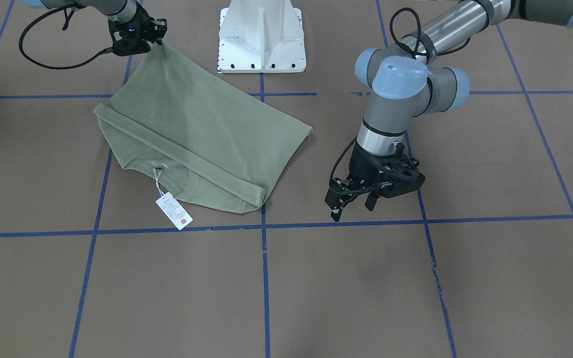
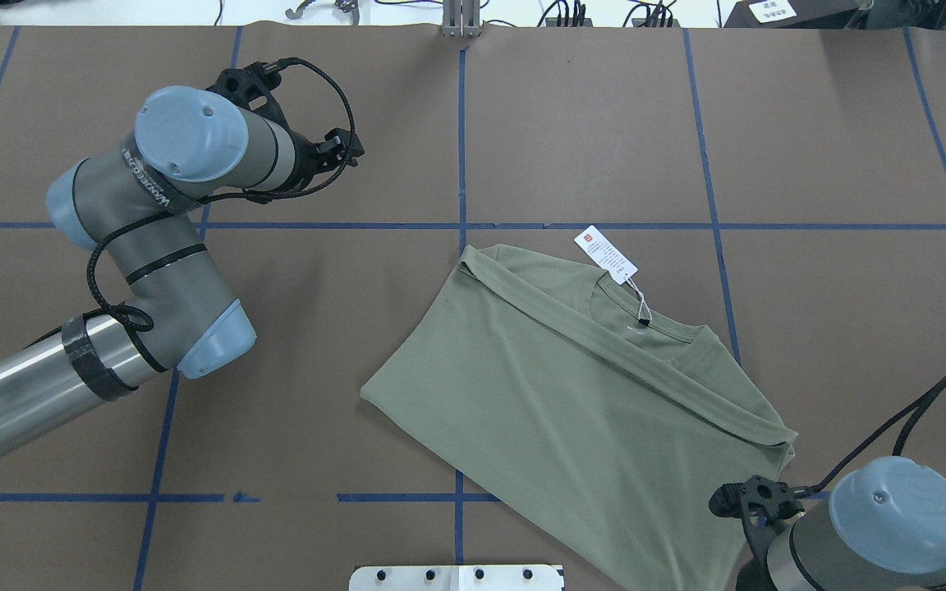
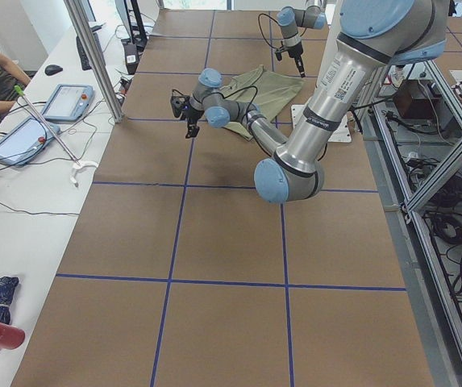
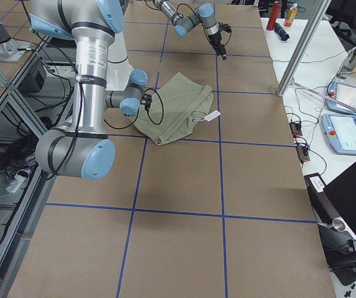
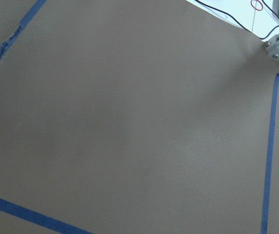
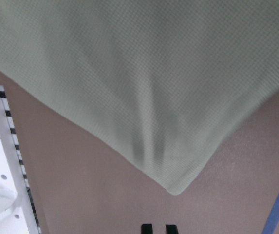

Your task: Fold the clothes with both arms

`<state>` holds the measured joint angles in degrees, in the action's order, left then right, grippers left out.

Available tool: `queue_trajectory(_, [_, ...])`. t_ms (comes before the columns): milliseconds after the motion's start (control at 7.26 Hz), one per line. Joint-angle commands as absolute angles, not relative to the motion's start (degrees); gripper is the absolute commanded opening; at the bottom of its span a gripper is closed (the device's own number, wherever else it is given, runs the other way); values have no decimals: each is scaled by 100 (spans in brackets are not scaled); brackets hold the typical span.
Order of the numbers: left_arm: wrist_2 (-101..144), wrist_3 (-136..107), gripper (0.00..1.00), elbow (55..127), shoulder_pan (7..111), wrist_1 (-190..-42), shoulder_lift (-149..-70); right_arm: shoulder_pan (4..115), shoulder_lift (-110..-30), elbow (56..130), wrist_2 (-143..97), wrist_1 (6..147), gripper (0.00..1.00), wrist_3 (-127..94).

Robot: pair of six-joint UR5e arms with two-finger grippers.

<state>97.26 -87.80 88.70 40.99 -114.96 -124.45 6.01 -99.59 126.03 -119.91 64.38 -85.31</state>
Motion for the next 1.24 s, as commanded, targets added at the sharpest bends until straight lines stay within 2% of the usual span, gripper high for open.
queue_trajectory(0, [9712,-8780,100,8886,3991,-11496,-12445,614,-9941,12726,-11997,6407,100,-8675])
queue_trajectory(138, [9755,-8780,100,8947,3834,-11496,-12445,998,-9914,12727,-11954,6407,100,-8675])
queue_trajectory(551, [9765,-9574,100,10376,2738,-11287,-11586,2658,-9372,12674,-11927,6407,100,-8666])
queue_trajectory(826, [9695,-10647,100,10477,1833,-10847,-11689,3268,-9246,12657,-11918,6407,100,-8587])
queue_trajectory(1102, [9529,-10767,99,10354,1696,-10793,-11716,3349,-9237,12560,-11805,6407,100,-8587])
